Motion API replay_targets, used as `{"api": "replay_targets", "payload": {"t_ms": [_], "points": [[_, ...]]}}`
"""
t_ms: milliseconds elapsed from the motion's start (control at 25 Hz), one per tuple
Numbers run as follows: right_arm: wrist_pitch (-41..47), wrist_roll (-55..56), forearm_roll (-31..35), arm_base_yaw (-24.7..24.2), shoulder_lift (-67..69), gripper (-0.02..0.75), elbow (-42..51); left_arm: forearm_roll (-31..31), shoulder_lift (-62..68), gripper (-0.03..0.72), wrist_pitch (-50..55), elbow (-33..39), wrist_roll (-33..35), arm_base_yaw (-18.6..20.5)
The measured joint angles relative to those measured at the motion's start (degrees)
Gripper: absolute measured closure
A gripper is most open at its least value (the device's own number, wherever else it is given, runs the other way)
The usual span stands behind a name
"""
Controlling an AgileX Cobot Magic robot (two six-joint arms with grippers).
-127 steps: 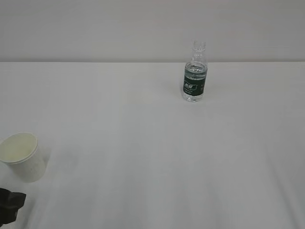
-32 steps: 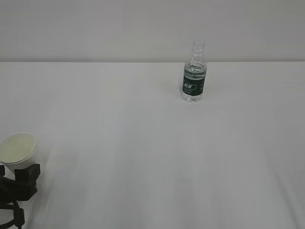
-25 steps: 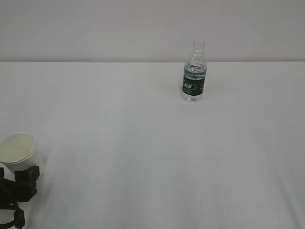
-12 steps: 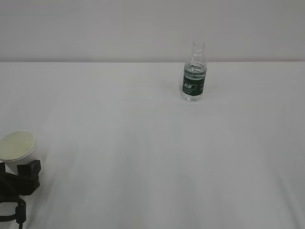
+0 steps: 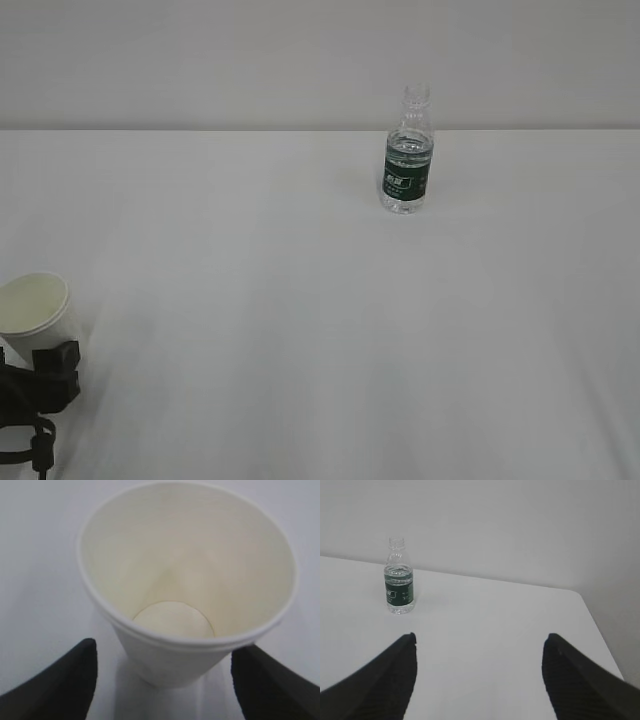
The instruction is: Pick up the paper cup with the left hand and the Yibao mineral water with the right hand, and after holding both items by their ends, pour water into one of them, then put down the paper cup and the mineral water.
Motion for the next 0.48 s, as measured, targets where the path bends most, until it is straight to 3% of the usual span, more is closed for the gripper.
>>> {"api": "replay_targets", "payload": {"t_ms": [480], "points": [[0.17,-0.56,0.0,0.0,0.0,0.146,0.0,-1.54,0.0,0.09,0.0,-3.22,3.0,0.24]]}}
